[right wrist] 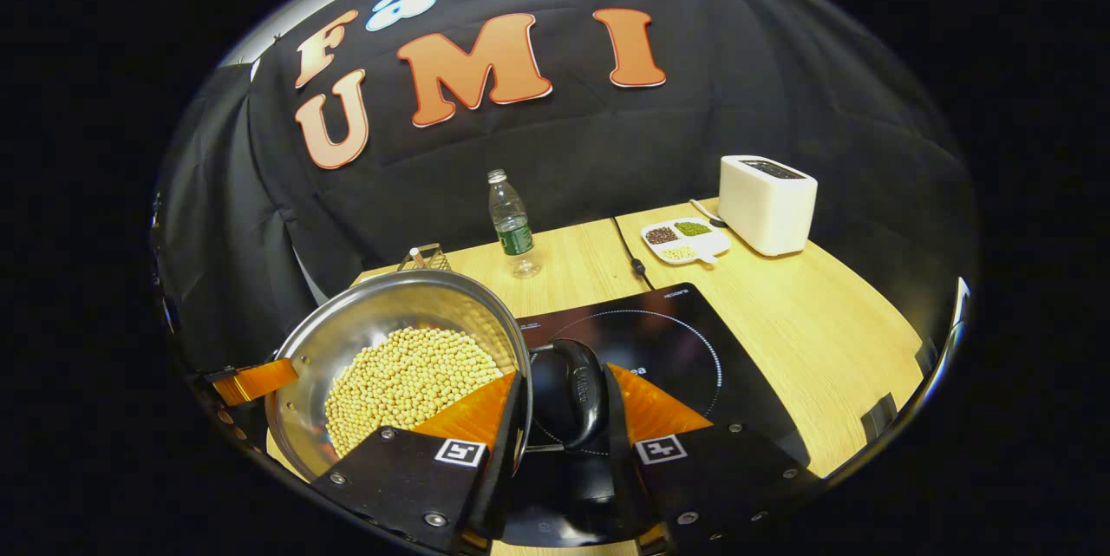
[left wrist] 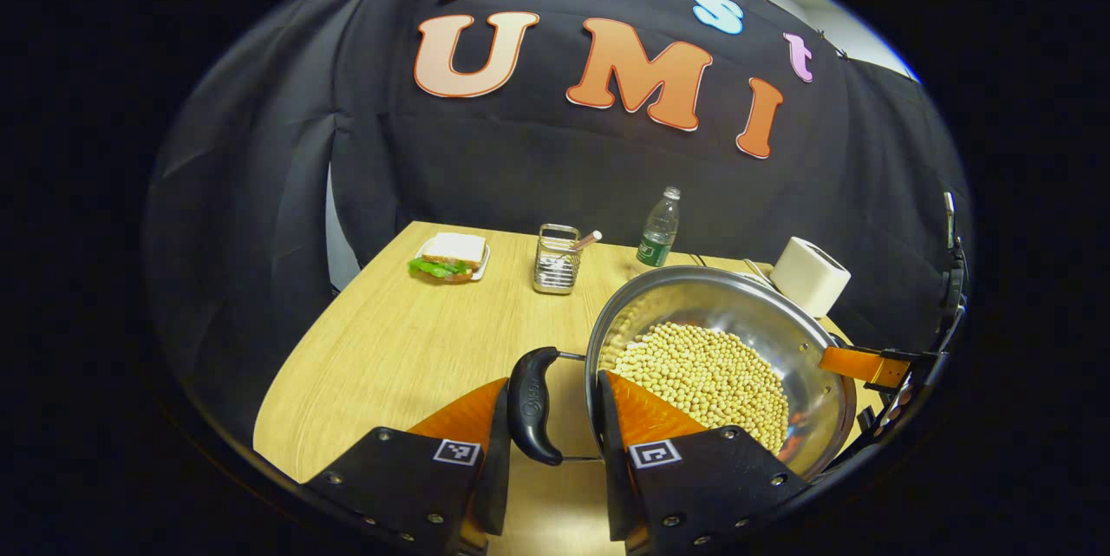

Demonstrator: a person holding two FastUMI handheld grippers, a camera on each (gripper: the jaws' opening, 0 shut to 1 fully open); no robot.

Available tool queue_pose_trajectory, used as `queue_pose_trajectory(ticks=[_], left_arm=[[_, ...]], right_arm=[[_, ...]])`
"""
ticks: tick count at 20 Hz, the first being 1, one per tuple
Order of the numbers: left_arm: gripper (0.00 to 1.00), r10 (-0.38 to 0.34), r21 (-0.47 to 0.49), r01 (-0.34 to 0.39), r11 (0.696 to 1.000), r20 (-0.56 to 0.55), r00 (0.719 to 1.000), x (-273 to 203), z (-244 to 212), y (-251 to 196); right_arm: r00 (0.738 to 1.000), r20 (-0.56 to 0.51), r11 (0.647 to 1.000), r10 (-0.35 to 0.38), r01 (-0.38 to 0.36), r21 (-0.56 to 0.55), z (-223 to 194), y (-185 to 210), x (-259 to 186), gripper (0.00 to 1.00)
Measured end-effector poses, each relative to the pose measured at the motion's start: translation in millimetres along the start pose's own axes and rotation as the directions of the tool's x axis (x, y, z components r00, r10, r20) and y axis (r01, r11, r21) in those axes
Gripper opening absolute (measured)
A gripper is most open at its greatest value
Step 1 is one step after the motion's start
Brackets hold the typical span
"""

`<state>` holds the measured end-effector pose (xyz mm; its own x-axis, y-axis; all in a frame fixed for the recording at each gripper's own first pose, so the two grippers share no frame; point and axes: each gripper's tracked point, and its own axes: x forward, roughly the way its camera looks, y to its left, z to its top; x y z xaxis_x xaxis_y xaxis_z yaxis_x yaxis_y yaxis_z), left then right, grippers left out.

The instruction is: First push the handle of the pot to place it horizontally, then grasp the pot with both hands and set it on the induction cooktop.

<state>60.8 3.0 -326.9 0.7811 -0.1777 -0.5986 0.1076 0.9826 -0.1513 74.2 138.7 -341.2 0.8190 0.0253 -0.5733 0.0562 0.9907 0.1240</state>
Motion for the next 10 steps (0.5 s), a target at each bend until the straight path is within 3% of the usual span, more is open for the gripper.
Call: queue_pose_trajectory(ticks=[10], left_arm=[[0.48, -0.050, 0.041, 0.051, 0.998, -0.028, 0.998, 16.3, -5.2, -72.9]], right_arm=[[0.998, 0.019, 0.997, -0.055, 0.054, 0.053, 6.0, -73.5, -4.2, 0.48]])
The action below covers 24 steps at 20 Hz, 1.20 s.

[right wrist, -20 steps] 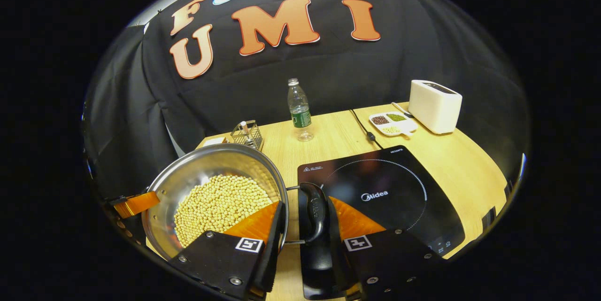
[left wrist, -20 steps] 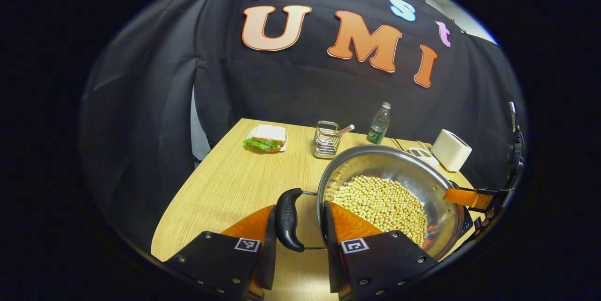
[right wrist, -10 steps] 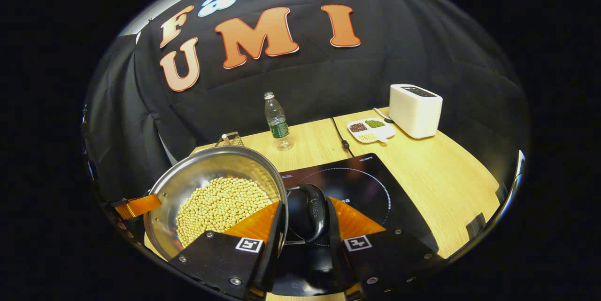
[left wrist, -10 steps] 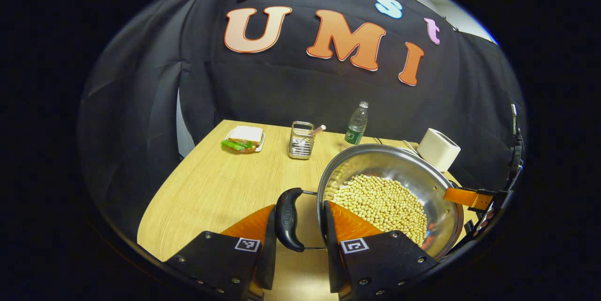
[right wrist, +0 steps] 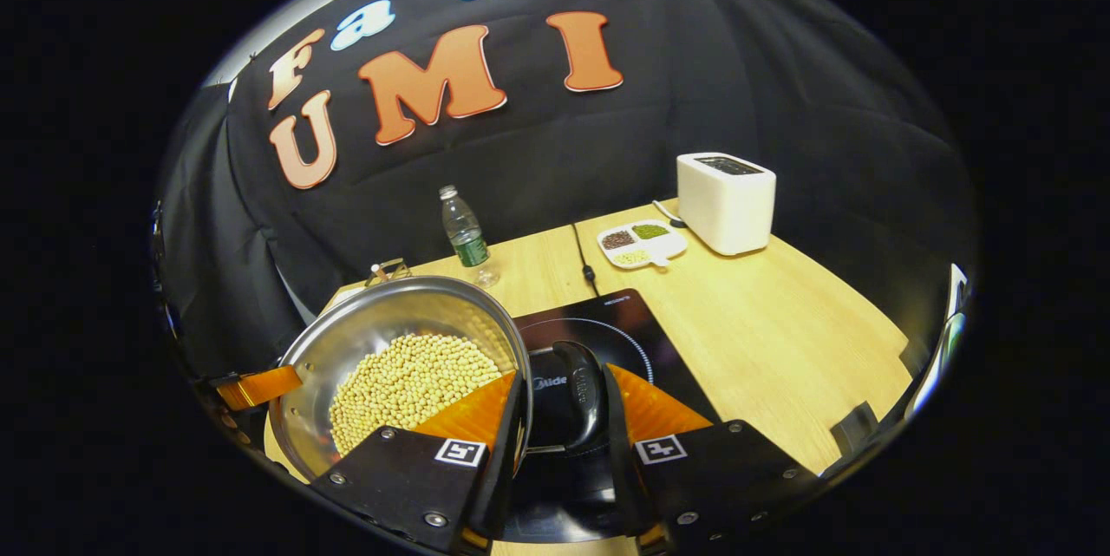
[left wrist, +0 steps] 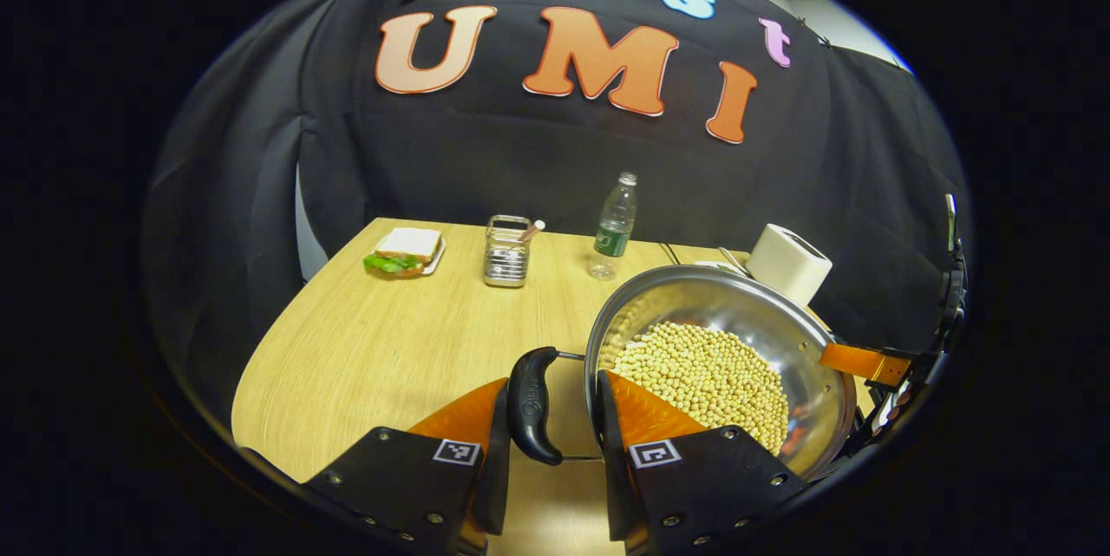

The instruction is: First push the handle of the pot to place it horizontally, then grasp the pot with both hands and set it on the induction cooktop.

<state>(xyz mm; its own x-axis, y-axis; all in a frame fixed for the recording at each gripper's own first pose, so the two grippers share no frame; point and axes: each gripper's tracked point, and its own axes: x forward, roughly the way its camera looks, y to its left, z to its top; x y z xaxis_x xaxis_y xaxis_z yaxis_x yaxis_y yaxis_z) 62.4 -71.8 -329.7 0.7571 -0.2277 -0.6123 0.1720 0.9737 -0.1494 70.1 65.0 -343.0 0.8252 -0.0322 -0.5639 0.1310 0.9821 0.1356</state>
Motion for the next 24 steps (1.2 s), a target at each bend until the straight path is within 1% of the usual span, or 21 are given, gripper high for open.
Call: queue_pose_trajectory(ticks=[8, 12, 19, 21, 22, 23, 24], left_arm=[[0.48, -0.057, 0.031, 0.058, 0.998, -0.043, 0.997, 25.0, -14.9, -64.6], [0.47, -0.073, 0.038, 0.075, 0.996, -0.053, 0.996, 39.4, -21.1, -87.9], [0.47, -0.075, 0.015, 0.076, 0.997, -0.079, 0.994, 65.5, -39.4, -104.6], [0.46, -0.078, 0.014, 0.079, 0.997, -0.066, 0.995, 66.4, -37.6, -105.9], [0.47, -0.080, 0.022, 0.082, 0.996, -0.065, 0.995, 65.1, -38.8, -105.3], [0.47, -0.079, 0.018, 0.081, 0.997, -0.066, 0.995, 65.0, -39.2, -103.6], [0.47, -0.077, -0.006, 0.077, 0.997, -0.070, 0.995, 64.5, -41.3, -103.2]], right_arm=[[0.998, -0.004, 0.997, -0.070, 0.070, 0.042, 1.2, -64.6, 4.7, 0.48], [0.996, -0.020, 0.994, -0.087, 0.088, 0.061, -0.9, -88.4, 10.7, 0.48], [0.992, -0.053, 0.991, -0.117, 0.120, 0.062, -10.4, -109.5, 27.1, 0.49], [0.993, -0.048, 0.990, -0.111, 0.115, 0.077, -7.3, -111.7, 26.5, 0.49], [0.993, -0.051, 0.991, -0.102, 0.106, 0.079, -8.9, -111.0, 25.6, 0.48], [0.995, -0.051, 0.993, -0.090, 0.094, 0.075, -8.3, -109.7, 25.3, 0.48], [0.995, -0.053, 0.994, -0.079, 0.082, 0.067, -8.1, -109.0, 23.3, 0.51]])
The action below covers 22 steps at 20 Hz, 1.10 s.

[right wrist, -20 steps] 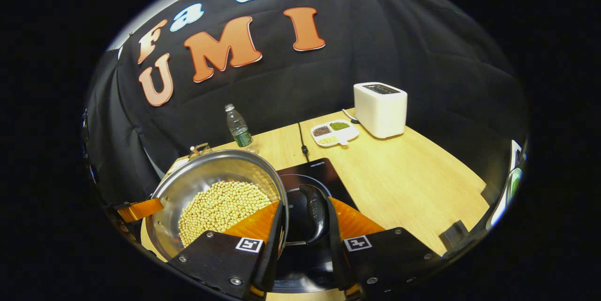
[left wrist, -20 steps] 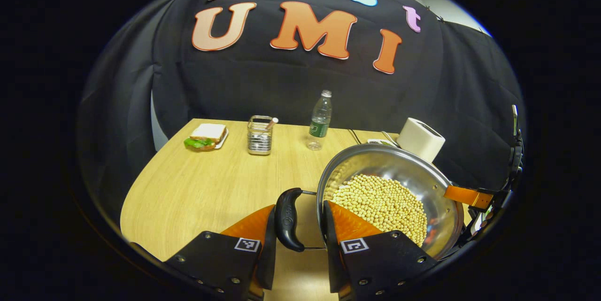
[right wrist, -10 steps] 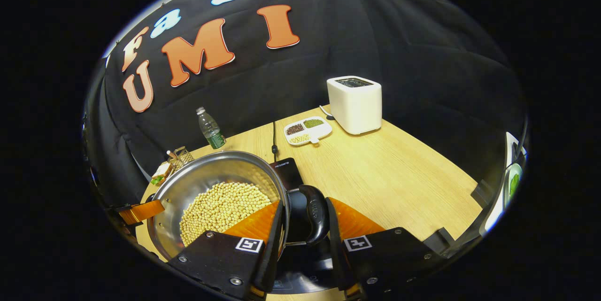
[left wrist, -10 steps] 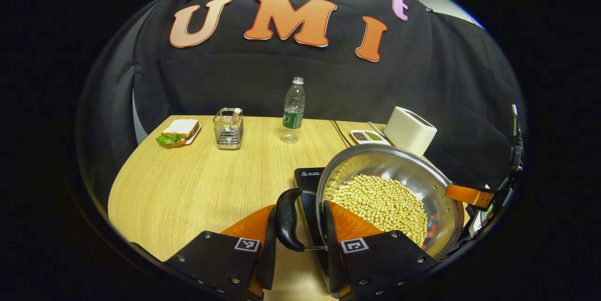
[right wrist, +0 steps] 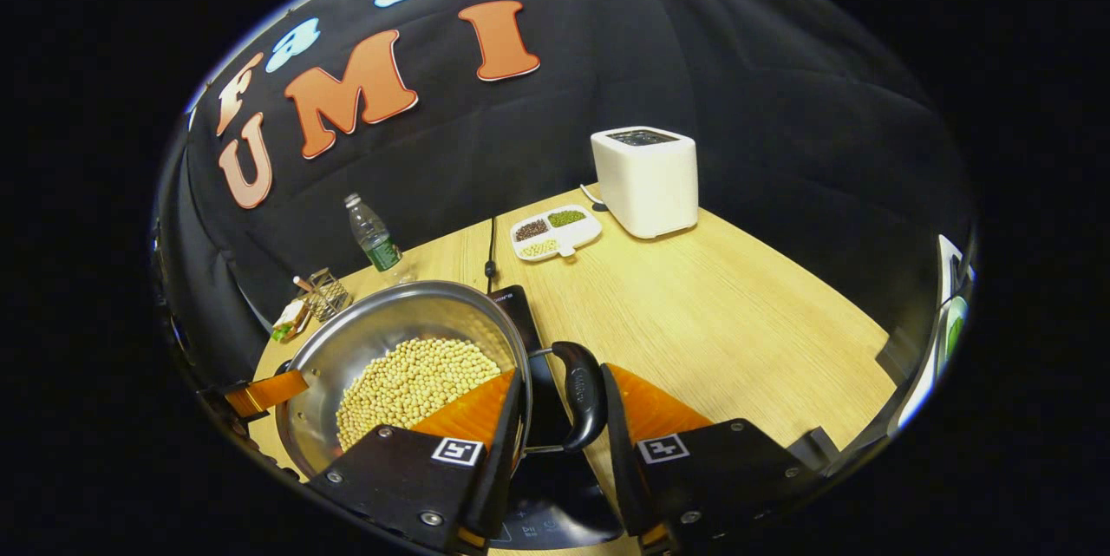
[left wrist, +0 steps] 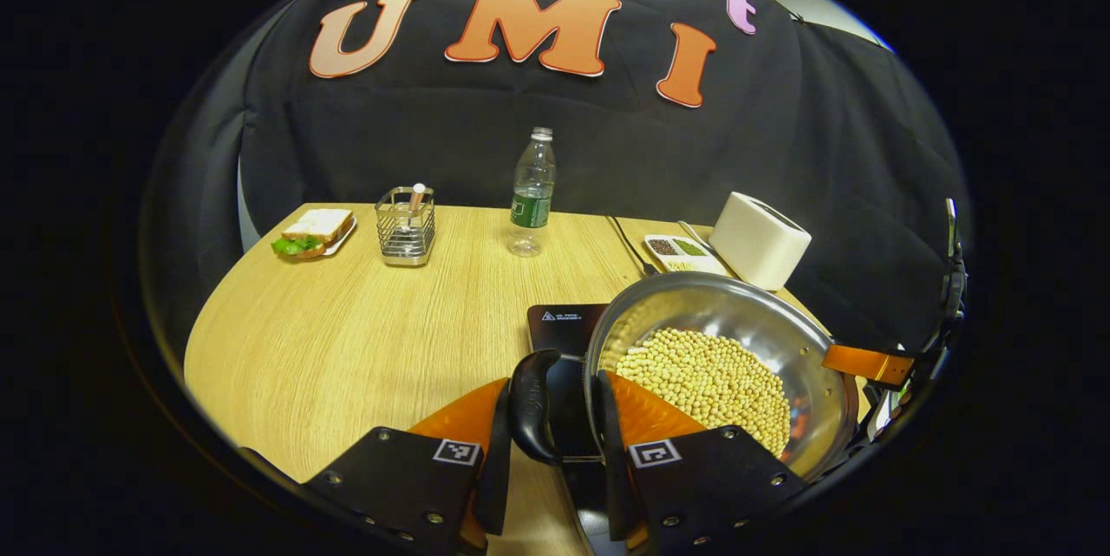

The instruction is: First push the handle of the pot to place it horizontally, then grasp the pot with both hands and set it on the induction cooktop.

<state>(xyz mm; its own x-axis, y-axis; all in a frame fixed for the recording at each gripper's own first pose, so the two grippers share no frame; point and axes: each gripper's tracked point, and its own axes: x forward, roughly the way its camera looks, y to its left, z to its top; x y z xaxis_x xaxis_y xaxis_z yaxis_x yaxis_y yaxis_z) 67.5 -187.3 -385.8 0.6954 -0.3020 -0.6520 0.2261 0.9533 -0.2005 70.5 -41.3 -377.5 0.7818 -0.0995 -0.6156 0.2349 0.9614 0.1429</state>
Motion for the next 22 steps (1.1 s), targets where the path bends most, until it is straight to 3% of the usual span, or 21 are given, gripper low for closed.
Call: queue_pose_trajectory(ticks=[2, 4, 5, 6, 7, 8, 9, 10, 19, 20, 22], left_arm=[[0.50, -0.001, -0.064, 0.003, 0.998, 0.031, 1.000, -6.2, 8.4, 1.8], [0.53, 0.034, -0.070, -0.024, 0.997, 0.145, 0.989, -26.5, 43.3, 10.3], [0.59, 0.048, -0.069, -0.035, 0.997, 0.195, 0.980, -43.6, 65.0, 13.1], [0.50, 0.049, -0.070, -0.034, 0.997, 0.236, 0.970, -57.2, 82.2, 10.7], [0.50, 0.043, -0.072, -0.024, 0.997, 0.271, 0.962, -72.1, 97.5, 6.3], [0.61, 0.046, -0.061, -0.029, 0.998, 0.306, 0.951, -86.5, 112.7, 5.4], [0.69, 0.061, -0.046, -0.048, 0.998, 0.343, 0.937, -100.3, 127.5, 6.9], [0.79, 0.074, -0.032, -0.067, 0.997, 0.377, 0.923, -112.7, 141.0, 8.1], [0.80, 0.180, 0.007, -0.214, 0.977, 0.516, 0.838, -219.1, 209.2, 10.2], [0.79, 0.183, 0.003, -0.217, 0.976, 0.529, 0.829, -228.4, 215.1, 10.0], [0.80, 0.190, -0.020, -0.215, 0.976, 0.554, 0.810, -246.5, 225.2, 13.9]], right_arm=[[1.000, 0.009, 1.000, 0.024, -0.024, -0.006, 7.3, 0.6, -7.7, 0.56], [0.995, 0.089, 0.999, 0.039, -0.038, -0.015, 39.3, -1.4, -27.8, 0.60], [0.990, 0.136, 0.999, 0.043, -0.040, -0.029, 57.9, -2.7, -39.1, 0.63], [0.982, 0.180, 0.998, 0.052, -0.044, -0.050, 76.3, -2.3, -51.9, 0.74], [0.975, 0.213, 0.997, 0.060, -0.047, -0.065, 89.6, -1.6, -62.8, 0.80], [0.966, 0.247, 0.996, 0.069, -0.050, -0.080, 102.9, 0.5, -75.1, 0.93], [0.958, 0.278, 0.994, 0.075, -0.050, -0.095, 116.3, -0.1, -87.4, 0.95], [0.947, 0.308, 0.992, 0.087, -0.054, -0.114, 132.3, 2.6, -101.5, 0.95], [0.871, 0.456, 0.974, 0.185, -0.101, -0.201, 200.0, 18.2, -198.2, 0.95], [0.862, 0.471, 0.974, 0.188, -0.101, -0.204, 205.3, 17.4, -207.4, 1.00], [0.852, 0.492, 0.976, 0.181, -0.093, -0.199, 213.2, 11.2, -220.9, 0.95]])
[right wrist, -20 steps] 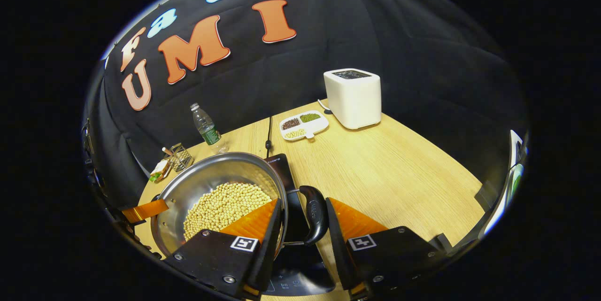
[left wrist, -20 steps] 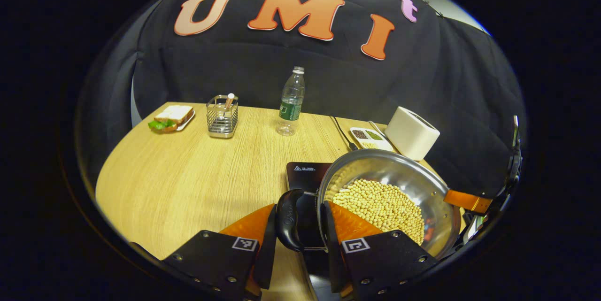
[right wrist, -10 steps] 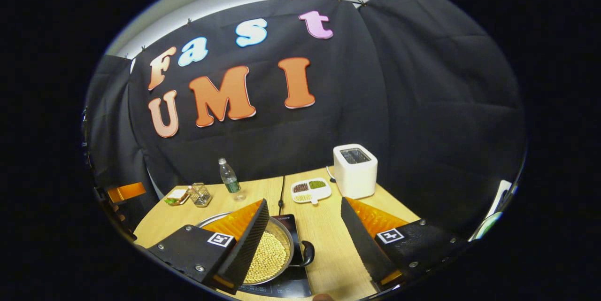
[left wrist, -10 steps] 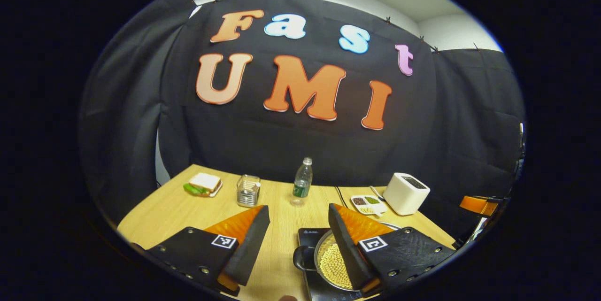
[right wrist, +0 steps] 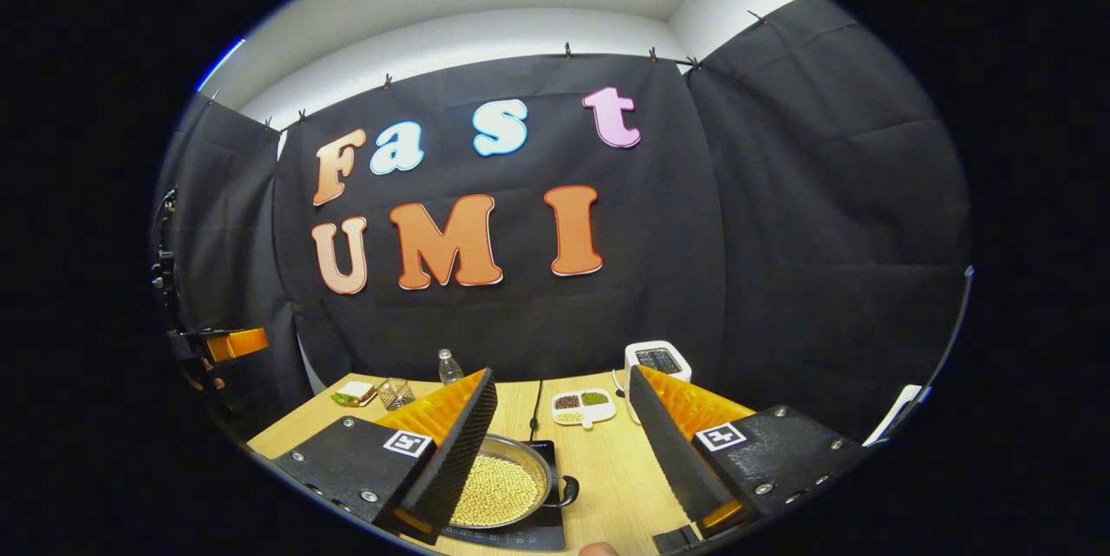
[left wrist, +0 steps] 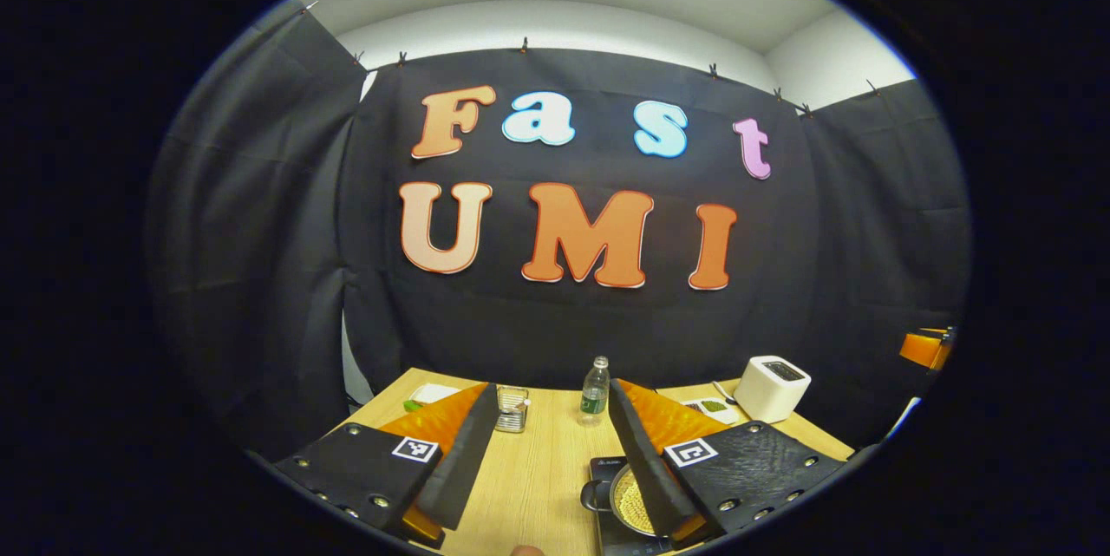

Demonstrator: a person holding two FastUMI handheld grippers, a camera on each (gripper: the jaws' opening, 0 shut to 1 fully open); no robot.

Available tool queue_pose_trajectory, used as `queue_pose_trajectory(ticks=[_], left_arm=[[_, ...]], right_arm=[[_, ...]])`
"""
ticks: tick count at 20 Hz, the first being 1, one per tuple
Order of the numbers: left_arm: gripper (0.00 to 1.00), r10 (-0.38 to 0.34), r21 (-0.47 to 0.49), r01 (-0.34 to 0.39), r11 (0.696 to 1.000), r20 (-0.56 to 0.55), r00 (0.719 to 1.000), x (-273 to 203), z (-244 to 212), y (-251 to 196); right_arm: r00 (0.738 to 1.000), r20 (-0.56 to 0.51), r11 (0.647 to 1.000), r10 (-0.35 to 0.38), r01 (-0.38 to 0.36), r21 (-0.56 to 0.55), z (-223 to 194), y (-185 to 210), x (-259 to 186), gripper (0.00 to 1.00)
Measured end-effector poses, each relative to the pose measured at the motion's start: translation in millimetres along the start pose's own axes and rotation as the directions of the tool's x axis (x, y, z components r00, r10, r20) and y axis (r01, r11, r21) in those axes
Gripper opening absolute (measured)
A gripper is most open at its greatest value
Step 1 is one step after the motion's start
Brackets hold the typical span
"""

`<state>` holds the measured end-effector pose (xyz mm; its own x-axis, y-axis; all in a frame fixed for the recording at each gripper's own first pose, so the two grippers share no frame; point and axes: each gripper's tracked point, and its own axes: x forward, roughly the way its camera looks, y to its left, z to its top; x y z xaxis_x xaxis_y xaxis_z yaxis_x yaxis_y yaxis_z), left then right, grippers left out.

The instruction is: First push the handle of the pot to place it horizontally, then grasp the pot with both hands and set it on the induction cooktop.

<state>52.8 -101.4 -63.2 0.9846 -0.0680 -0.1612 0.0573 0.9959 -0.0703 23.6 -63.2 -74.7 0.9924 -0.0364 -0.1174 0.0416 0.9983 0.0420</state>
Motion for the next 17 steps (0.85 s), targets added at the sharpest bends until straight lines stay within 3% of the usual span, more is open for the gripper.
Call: queue_pose_trajectory(ticks=[5, 6, 7, 9, 10, 11, 17], left_arm=[[0.79, 0.050, 0.009, -0.050, 0.999, 0.033, 0.998, -17.3, 20.9, 25.2], [0.79, 0.048, 0.015, -0.048, 0.999, 0.036, 0.998, -20.0, 20.4, 25.2], [0.77, 0.045, 0.019, -0.046, 0.999, 0.040, 0.998, -23.1, 21.3, 24.6], [0.77, 0.041, 0.026, -0.042, 0.999, 0.045, 0.998, -25.2, 22.7, 22.1], [0.77, 0.039, 0.032, -0.041, 0.999, 0.047, 0.998, -27.4, 23.4, 21.9], [0.77, 0.035, 0.037, -0.037, 0.999, 0.049, 0.998, -28.1, 24.5, 20.4], [0.77, -0.001, 0.068, -0.002, 0.998, 0.050, 0.999, -31.0, 21.7, 8.0]], right_arm=[[1.000, 0.024, 1.000, 0.003, -0.004, 0.021, 15.6, -3.9, -15.1, 0.95], [1.000, 0.027, 1.000, 0.002, -0.003, 0.020, 15.8, -4.8, -14.1, 1.00], [1.000, 0.026, 1.000, 0.002, -0.003, 0.021, 15.8, -5.1, -14.2, 0.95], [1.000, 0.024, 1.000, 0.015, -0.015, 0.026, 16.0, -1.8, -16.5, 0.95], [1.000, 0.022, 0.999, 0.020, -0.021, 0.027, 14.8, 0.2, -16.2, 1.00], [1.000, 0.020, 0.999, 0.024, -0.024, 0.027, 13.9, 1.2, -15.3, 0.95], [0.999, 0.020, 0.999, 0.044, -0.045, 0.029, 10.7, 7.6, -13.8, 0.95]])
